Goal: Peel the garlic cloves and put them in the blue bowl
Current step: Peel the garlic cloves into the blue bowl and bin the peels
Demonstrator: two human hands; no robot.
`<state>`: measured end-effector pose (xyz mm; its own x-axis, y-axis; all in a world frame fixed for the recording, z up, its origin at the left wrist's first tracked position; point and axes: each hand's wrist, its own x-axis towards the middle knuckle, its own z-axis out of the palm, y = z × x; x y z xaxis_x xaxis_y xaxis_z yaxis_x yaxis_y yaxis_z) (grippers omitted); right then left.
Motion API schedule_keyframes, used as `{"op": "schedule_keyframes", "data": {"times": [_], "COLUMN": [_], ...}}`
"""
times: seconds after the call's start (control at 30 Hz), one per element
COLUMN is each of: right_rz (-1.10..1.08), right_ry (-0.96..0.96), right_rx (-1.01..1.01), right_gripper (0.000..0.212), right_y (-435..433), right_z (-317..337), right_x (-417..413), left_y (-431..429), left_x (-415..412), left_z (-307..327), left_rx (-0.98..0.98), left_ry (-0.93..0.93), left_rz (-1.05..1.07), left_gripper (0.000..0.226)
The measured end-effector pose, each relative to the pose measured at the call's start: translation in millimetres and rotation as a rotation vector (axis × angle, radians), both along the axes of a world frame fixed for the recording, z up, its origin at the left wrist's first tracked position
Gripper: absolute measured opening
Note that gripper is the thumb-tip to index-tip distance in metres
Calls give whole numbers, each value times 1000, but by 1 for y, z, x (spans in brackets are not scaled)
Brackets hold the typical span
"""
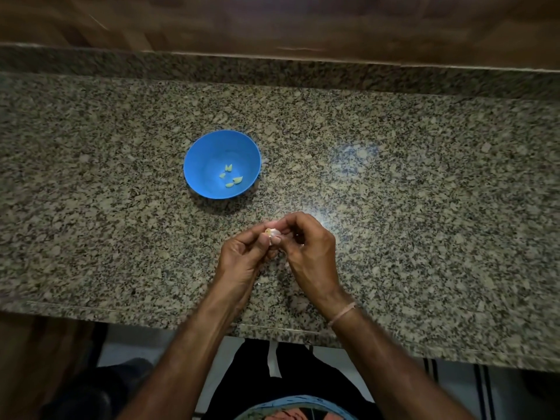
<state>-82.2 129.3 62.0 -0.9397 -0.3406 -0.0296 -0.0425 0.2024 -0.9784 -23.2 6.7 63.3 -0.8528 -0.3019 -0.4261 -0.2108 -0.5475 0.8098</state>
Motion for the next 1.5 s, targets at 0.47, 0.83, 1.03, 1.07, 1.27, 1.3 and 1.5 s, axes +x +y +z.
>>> {"op": "schedule_keyframes", "data": {"times": [0.47,0.83,1.03,1.07,1.27,1.3,1.5], "right_rz": [-15,-54,-89,-86,-80,-59,-143], "right_ry": [-79,-15,-176,-186,-212,-216,-291], "right_rx": [-109,-45,-91,-82,-21,-5,18], "right_gripper": [19,8,5,4,9,9,12], "right_y": [17,12,11,11,10,9,8], "right_z": [-2,-17,-25,-26,-28,-29,-42], "right_x": [6,9,14,14,8,8,12], "left_y": [7,12,16,16,24,24,10], "left_x": [-3,-1,4,4,11,12,12], "left_z": [-1,-7,-12,-12,-15,-16,-23], "left_rx": [146,76,26,19,-50,-37,-73], "left_ry": [-97,-125,-137,-141,-152,-157,-245], "left_rz": [20,45,66,68,61,72,68], "left_gripper": [37,29,34,36,35,35,32]}}
